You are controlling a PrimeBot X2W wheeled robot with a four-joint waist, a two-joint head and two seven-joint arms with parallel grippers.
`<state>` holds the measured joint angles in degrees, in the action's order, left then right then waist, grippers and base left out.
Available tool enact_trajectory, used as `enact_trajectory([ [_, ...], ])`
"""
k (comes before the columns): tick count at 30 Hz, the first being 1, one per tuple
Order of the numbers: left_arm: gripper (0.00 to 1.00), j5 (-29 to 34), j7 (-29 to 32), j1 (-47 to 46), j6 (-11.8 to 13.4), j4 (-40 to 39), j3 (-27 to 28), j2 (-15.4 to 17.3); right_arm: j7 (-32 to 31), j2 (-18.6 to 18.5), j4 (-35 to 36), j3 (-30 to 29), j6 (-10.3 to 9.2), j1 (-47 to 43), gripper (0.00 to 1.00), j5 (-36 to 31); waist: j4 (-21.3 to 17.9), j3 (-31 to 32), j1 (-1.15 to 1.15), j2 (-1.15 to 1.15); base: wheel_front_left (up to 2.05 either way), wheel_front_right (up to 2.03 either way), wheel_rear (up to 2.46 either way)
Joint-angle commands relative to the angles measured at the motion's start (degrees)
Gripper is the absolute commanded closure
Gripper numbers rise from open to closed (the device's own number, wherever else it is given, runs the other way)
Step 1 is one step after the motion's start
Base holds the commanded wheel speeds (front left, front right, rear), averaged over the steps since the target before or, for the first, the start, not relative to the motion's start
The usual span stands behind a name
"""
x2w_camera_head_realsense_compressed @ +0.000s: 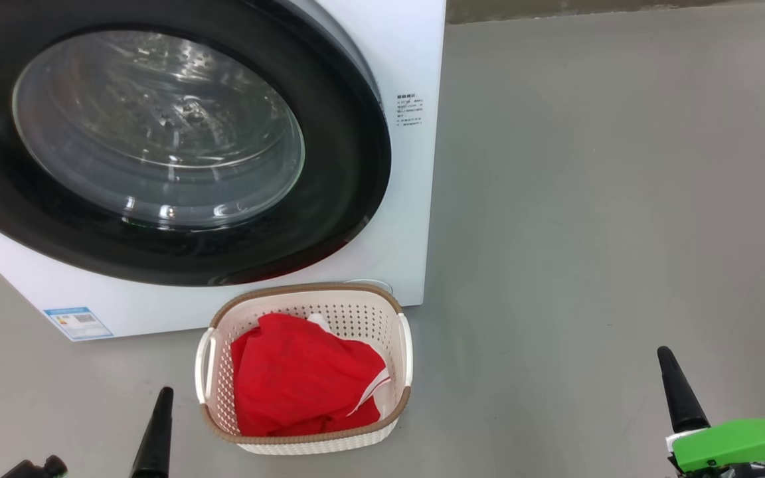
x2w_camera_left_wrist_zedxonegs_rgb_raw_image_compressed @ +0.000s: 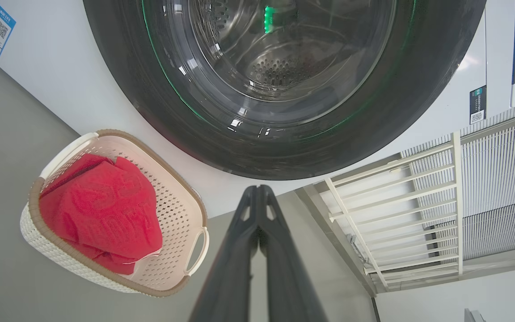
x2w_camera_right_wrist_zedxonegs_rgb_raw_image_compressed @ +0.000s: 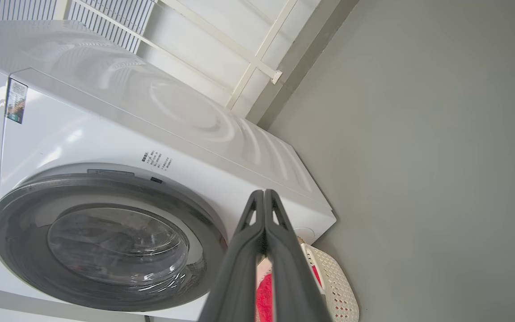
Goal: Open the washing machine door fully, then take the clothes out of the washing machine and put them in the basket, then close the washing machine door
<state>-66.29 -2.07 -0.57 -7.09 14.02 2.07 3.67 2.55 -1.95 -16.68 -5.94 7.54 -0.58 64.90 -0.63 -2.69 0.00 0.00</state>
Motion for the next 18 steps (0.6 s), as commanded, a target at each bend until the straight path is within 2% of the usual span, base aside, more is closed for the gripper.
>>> enact_trajectory([
  [1,1.0,-1.3,0.3,-2.7,-0.3,-1.0,1.6,0.4,-0.3,-1.1,1.7,0.8,-0.03,3.1,1.0,1.4,0.0,0.1,0.0,0.0,0.0,0.0,0.0],
  [18,1.0,-10.7,3.1,-3.8,-0.3,-0.6,2.4,0.2,-3.2,-1.4,2.1,0.7,-0.04,4.4,1.0,11.5,0.2,1.0,0.0,0.0,0.0,0.0,0.0],
])
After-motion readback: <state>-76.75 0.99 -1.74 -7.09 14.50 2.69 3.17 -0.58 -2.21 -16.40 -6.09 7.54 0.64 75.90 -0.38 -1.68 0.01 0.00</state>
